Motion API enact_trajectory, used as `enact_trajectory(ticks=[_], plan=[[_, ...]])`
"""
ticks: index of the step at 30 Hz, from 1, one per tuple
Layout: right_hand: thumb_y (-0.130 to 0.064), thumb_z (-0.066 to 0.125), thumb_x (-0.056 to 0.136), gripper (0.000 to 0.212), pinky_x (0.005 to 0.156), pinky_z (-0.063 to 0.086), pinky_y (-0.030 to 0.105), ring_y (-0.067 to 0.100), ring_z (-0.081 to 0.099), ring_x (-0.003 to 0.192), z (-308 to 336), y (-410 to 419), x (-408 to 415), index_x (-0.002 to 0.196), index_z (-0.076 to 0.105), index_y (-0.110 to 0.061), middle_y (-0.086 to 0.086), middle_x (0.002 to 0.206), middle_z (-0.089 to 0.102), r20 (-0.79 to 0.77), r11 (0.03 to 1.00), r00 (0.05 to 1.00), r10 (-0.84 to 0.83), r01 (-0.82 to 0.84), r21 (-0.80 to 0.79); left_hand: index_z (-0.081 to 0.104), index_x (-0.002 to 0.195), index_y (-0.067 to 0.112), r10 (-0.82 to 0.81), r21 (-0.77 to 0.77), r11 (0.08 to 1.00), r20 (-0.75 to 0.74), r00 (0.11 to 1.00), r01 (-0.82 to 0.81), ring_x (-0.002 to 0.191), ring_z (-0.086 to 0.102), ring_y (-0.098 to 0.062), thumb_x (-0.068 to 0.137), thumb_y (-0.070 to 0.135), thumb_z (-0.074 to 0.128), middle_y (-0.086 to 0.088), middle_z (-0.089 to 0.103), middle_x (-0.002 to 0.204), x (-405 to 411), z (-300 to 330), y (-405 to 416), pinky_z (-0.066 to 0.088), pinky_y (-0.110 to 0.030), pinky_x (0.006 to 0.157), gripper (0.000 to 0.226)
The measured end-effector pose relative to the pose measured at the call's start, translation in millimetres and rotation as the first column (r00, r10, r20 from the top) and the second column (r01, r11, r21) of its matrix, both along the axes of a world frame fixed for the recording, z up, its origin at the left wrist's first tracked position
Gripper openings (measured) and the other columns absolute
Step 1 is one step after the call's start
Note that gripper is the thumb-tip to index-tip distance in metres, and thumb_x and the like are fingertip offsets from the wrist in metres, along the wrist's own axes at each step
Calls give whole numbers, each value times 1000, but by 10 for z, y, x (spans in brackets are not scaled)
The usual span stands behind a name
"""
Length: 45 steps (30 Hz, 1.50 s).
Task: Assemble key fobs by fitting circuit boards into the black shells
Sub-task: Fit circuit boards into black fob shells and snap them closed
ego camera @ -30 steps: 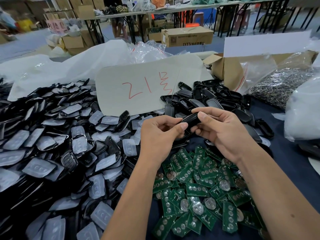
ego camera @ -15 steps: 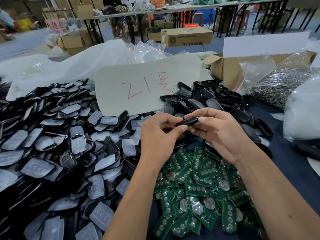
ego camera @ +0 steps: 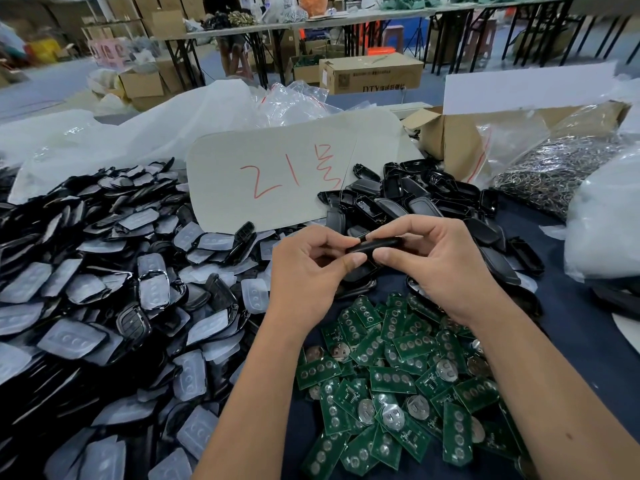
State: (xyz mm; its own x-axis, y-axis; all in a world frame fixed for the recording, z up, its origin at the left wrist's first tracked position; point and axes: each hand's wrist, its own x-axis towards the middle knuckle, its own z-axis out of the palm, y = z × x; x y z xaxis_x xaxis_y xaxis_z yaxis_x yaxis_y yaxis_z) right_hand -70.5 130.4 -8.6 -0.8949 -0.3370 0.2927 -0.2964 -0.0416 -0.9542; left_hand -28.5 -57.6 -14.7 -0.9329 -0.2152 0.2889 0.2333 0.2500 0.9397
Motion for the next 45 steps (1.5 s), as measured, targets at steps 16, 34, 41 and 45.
enact_trajectory(ticks=[16,34,41,45], plan=[[-23,84,84,19,89,62,50,43,72,96,7,-65,3,102,79,-20,12,99,79,-6,997,1000,-11,10,-83,47,71,26,33,-97,995,-39,999,-37,81,77,-10,67,3,92,-6,73,74,49,73,91,64,-46,75,51],[-27,77,93,18,64,53,22,10,57,66,-39,-166,13,110,74,-25,-3,93,69,26,993,993,-114,115,-22,78,96,18,15,372,927,75,997,-42,73,69,-22,69,8,92,-1,65,68,16,78,58,63,-34,71,32],[-40,76,90,23,45,34,19,9,44,53,-25,-220,55,89,80,-17,0,59,51,144,993,988,-49,64,-95,61,82,2,-247,724,678,61,967,128,76,75,-19,63,4,81,-10,64,81,31,104,105,62,-25,69,27],[-41,75,85,24,42,30,17,8,42,47,13,-182,45,79,79,-18,-1,56,50,172,993,985,-20,39,-110,60,93,3,-300,691,699,50,953,184,84,76,-22,66,3,82,-9,73,88,52,93,76,62,-26,70,34]])
